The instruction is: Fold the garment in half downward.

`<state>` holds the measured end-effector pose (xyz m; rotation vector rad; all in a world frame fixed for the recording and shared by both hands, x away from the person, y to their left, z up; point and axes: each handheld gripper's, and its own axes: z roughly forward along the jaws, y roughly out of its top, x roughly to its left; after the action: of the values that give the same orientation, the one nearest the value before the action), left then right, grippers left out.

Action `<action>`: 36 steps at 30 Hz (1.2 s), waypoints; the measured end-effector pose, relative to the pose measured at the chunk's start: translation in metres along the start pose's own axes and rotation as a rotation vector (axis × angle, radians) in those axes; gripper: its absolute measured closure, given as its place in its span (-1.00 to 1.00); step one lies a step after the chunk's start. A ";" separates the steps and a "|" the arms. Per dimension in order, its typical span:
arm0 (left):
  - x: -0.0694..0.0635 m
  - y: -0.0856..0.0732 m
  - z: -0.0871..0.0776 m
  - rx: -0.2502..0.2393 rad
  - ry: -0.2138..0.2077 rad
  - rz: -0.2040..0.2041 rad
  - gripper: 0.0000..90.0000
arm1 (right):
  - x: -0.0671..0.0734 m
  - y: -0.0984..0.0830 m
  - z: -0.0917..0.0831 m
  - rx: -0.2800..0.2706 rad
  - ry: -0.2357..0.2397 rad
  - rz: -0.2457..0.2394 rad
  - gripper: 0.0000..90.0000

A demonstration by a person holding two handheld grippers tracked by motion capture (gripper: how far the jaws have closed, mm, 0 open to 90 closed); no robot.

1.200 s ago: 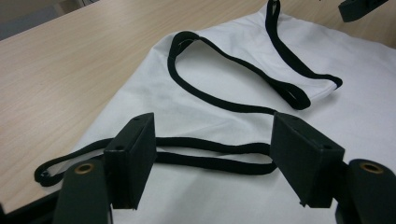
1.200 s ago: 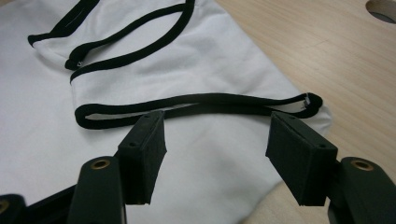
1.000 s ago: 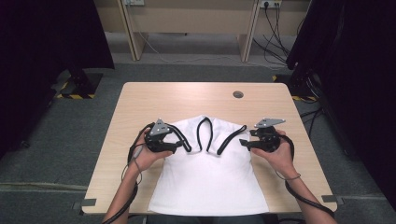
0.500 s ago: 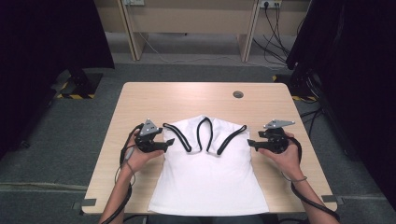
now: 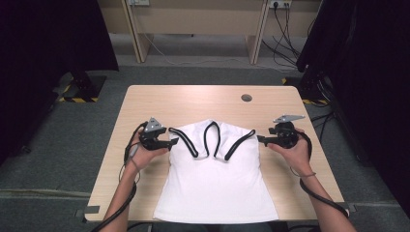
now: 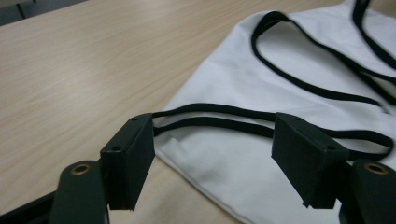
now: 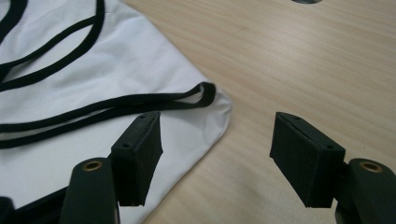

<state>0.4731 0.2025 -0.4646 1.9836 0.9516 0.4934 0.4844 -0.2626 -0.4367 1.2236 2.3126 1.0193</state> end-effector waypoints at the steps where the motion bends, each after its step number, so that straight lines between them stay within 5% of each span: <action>1: 0.005 0.002 0.006 0.009 -0.002 -0.010 -0.34 | -0.004 0.003 0.004 0.004 -0.004 0.006 -0.24; 6: 0.025 0.011 0.031 0.075 -0.015 -0.048 -0.32 | -0.017 0.020 0.019 0.024 0.019 0.042 -0.22; 13: 0.028 0.015 0.050 0.117 -0.073 -0.066 -0.26 | -0.018 0.030 0.038 0.075 0.054 0.037 -0.15; 26: 0.028 0.012 0.048 0.122 -0.110 -0.027 0.18 | -0.007 0.019 0.055 0.137 0.056 -0.027 0.34; 31: 0.030 0.012 0.049 0.111 -0.114 -0.037 0.49 | -0.003 0.019 0.055 0.126 0.080 -0.031 0.70; 36: 0.032 0.012 0.050 0.107 -0.128 -0.061 0.79 | -0.007 0.020 0.056 0.125 0.103 0.008 0.78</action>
<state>0.5300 0.1966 -0.4829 2.0485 0.9727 0.2835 0.5325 -0.2361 -0.4607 1.2555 2.4856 0.9755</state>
